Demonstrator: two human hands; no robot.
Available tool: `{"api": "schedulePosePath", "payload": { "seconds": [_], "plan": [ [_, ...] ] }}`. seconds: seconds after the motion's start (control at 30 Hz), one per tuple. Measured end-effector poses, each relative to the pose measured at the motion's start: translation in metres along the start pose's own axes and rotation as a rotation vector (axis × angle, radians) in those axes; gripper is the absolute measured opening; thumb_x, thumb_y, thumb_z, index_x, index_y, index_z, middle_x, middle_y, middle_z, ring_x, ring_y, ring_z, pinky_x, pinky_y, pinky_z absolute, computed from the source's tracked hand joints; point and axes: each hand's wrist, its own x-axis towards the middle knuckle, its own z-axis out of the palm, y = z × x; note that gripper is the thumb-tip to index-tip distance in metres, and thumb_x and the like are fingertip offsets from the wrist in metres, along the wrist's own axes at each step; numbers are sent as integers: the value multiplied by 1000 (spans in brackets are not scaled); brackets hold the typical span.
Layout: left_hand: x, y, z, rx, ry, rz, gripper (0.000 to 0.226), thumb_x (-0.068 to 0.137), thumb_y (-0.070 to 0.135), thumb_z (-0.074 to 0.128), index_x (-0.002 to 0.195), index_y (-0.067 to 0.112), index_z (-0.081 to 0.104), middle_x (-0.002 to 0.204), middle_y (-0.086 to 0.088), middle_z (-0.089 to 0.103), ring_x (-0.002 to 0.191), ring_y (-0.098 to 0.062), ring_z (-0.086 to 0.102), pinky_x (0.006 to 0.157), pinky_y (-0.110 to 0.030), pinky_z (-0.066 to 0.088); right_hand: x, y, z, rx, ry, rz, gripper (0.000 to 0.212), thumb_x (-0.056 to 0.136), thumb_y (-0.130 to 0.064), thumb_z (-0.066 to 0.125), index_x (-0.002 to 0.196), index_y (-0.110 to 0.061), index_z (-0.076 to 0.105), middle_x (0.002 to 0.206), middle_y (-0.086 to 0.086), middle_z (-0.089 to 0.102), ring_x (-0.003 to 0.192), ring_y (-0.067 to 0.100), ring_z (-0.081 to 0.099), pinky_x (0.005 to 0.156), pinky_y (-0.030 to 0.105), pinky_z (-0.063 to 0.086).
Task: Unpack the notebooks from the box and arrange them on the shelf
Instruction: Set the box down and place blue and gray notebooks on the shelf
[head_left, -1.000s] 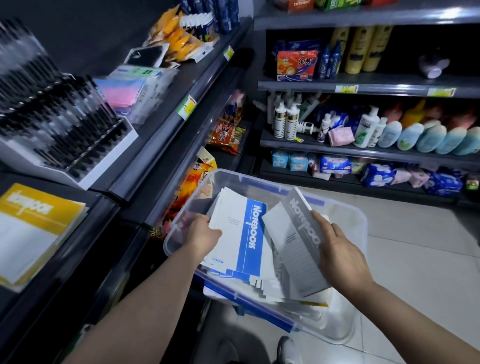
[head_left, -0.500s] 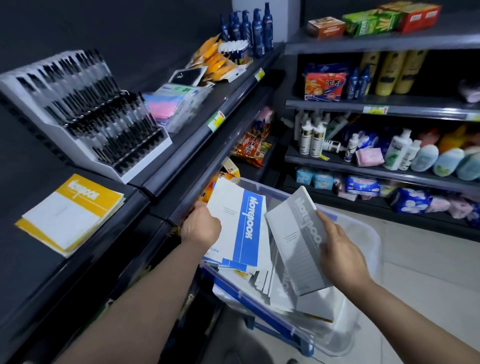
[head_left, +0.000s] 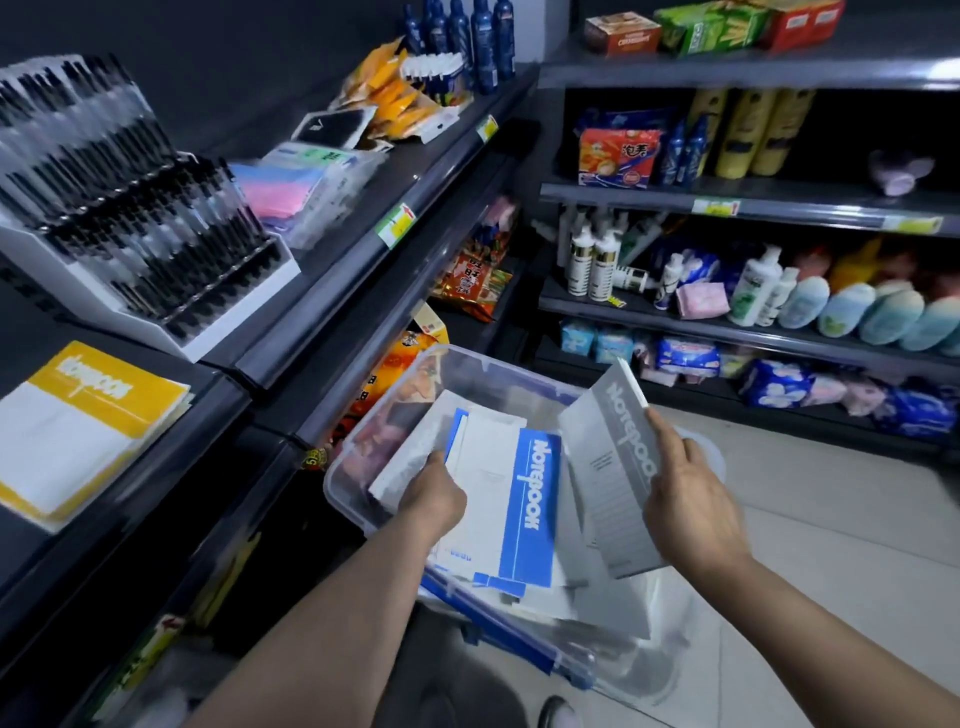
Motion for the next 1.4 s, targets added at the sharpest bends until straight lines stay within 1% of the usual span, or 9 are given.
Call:
{"api": "schedulePosePath", "payload": {
  "seconds": [0.13, 0.23, 0.37, 0.5, 0.73, 0.83, 0.97, 1.13, 1.4],
  "plan": [
    [12, 1, 9, 129, -53, -48, 66, 86, 25, 64, 143, 14, 32, 140, -11, 47, 126, -34, 47, 102, -39, 43, -3, -2, 3, 9, -2, 5, 78, 87, -4, 40, 151, -36, 8, 134, 5, 42, 101, 34, 58, 69, 37, 44],
    [23, -2, 11, 252, -95, -79, 70, 79, 34, 66, 139, 17, 36, 139, -10, 45, 127, -33, 44, 104, -41, 40, -4, -4, 7, 10, -30, 3, 78, 88, -5, 41, 151, -36, 7, 137, 4, 42, 104, 33, 57, 71, 36, 44],
    [29, -4, 15, 316, -36, -78, 59, 86, 25, 64, 137, 12, 38, 142, -10, 36, 131, -34, 35, 102, -40, 39, -4, -2, 11, 16, -52, 11, 78, 88, -5, 42, 151, -37, 9, 131, 5, 45, 102, 32, 57, 72, 36, 47],
    [33, -5, 18, 370, 75, 24, 36, 89, 21, 58, 124, 14, 54, 133, -9, 48, 124, -30, 42, 94, -39, 46, -4, 2, 17, -24, -81, 57, 76, 89, -7, 41, 151, -35, 7, 127, 5, 45, 99, 31, 58, 67, 33, 42],
    [28, 8, 26, 12, -77, -154, 75, 75, 42, 79, 132, 6, 45, 134, -10, 50, 119, -31, 54, 95, -36, 48, -5, 4, 28, -53, -133, 98, 78, 88, -8, 41, 151, -36, 5, 128, 3, 43, 100, 30, 59, 72, 37, 47],
    [24, 16, 28, -104, -119, -142, 78, 64, 49, 82, 123, 9, 51, 124, -6, 61, 107, -27, 61, 90, -36, 52, -7, 5, 31, -58, -157, 112, 78, 88, -8, 41, 151, -37, 3, 126, 2, 43, 99, 29, 59, 72, 36, 47],
    [17, 22, 36, 5, -99, -75, 83, 79, 32, 77, 143, 6, 29, 136, -7, 52, 119, -28, 55, 90, -34, 50, -6, 6, 31, -60, -166, 111, 79, 88, -10, 41, 151, -36, 1, 124, 2, 44, 97, 28, 60, 72, 38, 49],
    [8, 23, 22, -13, -61, 38, 44, 89, 17, 66, 122, 9, 37, 121, -8, 60, 108, -28, 60, 83, -34, 51, -6, 5, 26, 23, -175, 52, 78, 90, -7, 44, 151, -35, 6, 138, 3, 41, 100, 28, 60, 75, 39, 51],
    [-2, -7, -77, -104, 284, 73, 39, 86, 10, 65, 114, 11, 39, 123, -10, 60, 115, -32, 56, 94, -40, 46, 9, -14, 22, 142, -102, -153, 74, 89, -7, 49, 151, -33, 18, 149, 2, 40, 113, 33, 57, 84, 38, 48]
  ]
}}
